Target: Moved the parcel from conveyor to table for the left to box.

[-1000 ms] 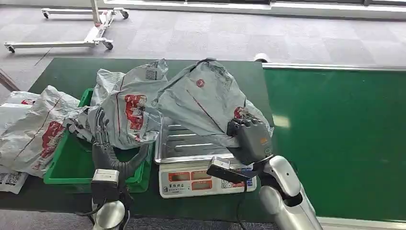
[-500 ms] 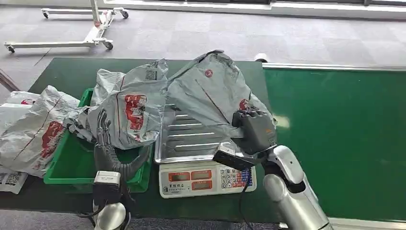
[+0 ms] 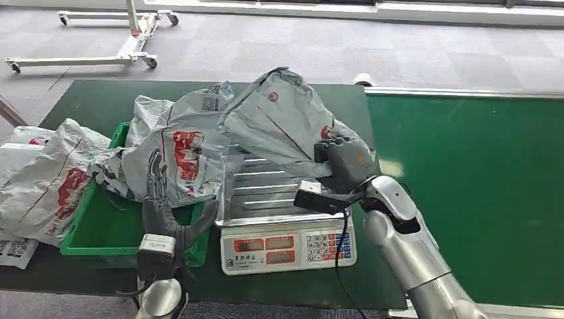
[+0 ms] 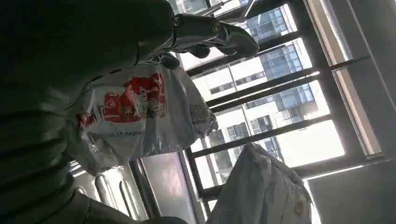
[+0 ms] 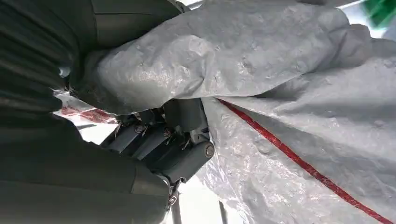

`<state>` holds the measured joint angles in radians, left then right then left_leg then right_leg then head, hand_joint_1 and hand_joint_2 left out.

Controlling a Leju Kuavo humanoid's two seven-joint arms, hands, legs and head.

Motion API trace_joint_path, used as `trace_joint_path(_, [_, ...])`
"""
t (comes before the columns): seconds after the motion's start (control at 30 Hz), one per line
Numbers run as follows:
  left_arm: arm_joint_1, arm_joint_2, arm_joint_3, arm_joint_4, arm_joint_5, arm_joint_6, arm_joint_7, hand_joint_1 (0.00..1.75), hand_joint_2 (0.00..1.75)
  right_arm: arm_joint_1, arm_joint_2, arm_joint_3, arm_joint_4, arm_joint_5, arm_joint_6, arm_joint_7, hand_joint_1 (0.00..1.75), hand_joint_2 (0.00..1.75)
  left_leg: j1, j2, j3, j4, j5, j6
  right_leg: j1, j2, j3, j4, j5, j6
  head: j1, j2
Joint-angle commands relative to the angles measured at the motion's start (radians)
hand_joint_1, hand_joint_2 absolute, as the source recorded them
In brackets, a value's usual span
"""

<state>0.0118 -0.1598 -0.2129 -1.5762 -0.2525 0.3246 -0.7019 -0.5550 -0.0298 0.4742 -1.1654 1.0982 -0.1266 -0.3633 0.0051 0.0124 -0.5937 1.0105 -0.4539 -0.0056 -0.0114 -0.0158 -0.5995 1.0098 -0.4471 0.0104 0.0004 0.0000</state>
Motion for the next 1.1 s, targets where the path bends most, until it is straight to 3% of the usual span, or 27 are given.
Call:
trace_joint_path(0.03, [-0.073, 0.044, -0.042, 0.101, 0.011, 0.000, 0.004, 0.00, 1.75, -0.061, 0.005, 0.119, 0.113, -0.025, 0.039, -0.056, 1.75, 1.75, 0.000, 0.000, 0.003, -0.002, 0.000, 0.000, 0.000, 0.002, 0.002, -0.002, 0.001, -0.001, 0.000, 0.000])
trace_joint_path(0.23, [-0.058, 0.034, -0.017, 0.074, 0.000, -0.010, 0.004, 0.00, 1.75, -0.075, 0.002, 0.139, 0.129, -0.049, 0.047, -0.061, 1.75, 1.75, 0.000, 0.001, 0.002, -0.001, 0.000, 0.000, 0.000, 0.002, 0.001, -0.001, 0.000, -0.001, 0.000, 0.000])
trace_joint_path(0.27, [-0.055, 0.032, -0.011, 0.069, -0.003, -0.013, 0.004, 0.00, 1.75, -0.077, 0.002, 0.141, 0.133, -0.048, 0.040, -0.058, 0.82, 1.75, 0.001, 0.000, 0.002, -0.002, 0.000, 0.000, 0.000, 0.003, 0.002, -0.002, 0.001, -0.001, 0.000, 0.000])
trace_joint_path(0.3, [-0.050, 0.027, -0.003, 0.063, -0.010, -0.016, 0.004, 0.00, 1.75, -0.079, 0.005, 0.144, 0.134, -0.045, 0.023, -0.052, 0.00, 1.75, 0.000, 0.000, 0.002, -0.001, 0.000, 0.000, -0.001, 0.002, 0.001, -0.001, 0.000, 0.000, 0.000, 0.000])
trace_joint_path(0.47, [-0.046, 0.026, 0.004, 0.062, -0.014, -0.025, 0.004, 0.00, 1.75, -0.073, 0.005, 0.147, 0.118, -0.067, 0.030, -0.057, 0.00, 1.75, 0.000, 0.001, 0.003, -0.003, 0.000, 0.000, 0.000, 0.003, 0.002, -0.002, 0.001, -0.001, 0.000, 0.000])
trace_joint_path(0.5, [-0.046, 0.026, 0.006, 0.062, -0.018, -0.030, 0.004, 0.00, 1.75, -0.064, 0.003, 0.143, 0.106, -0.083, 0.035, -0.065, 0.00, 0.00, 0.001, 0.001, 0.004, -0.003, 0.000, 0.000, 0.000, 0.004, 0.003, -0.004, 0.001, -0.001, 0.000, 0.000])
trace_joint_path(0.93, [-0.037, 0.021, 0.019, 0.053, -0.023, -0.030, 0.004, 0.00, 1.75, -0.059, -0.006, 0.126, 0.095, -0.114, 0.054, -0.084, 0.00, 0.00, 0.000, 0.000, 0.001, -0.001, 0.000, 0.000, 0.000, 0.002, 0.001, -0.001, 0.000, 0.000, 0.000, 0.000])
trace_joint_path(1.1, [-0.036, 0.021, 0.018, 0.056, -0.025, -0.037, 0.004, 0.00, 1.75, -0.026, -0.009, 0.072, 0.049, -0.281, 0.137, -0.184, 0.00, 0.00, 0.000, -0.002, 0.003, -0.002, 0.000, 0.000, 0.000, 0.001, 0.003, -0.003, 0.000, -0.001, 0.000, 0.000])
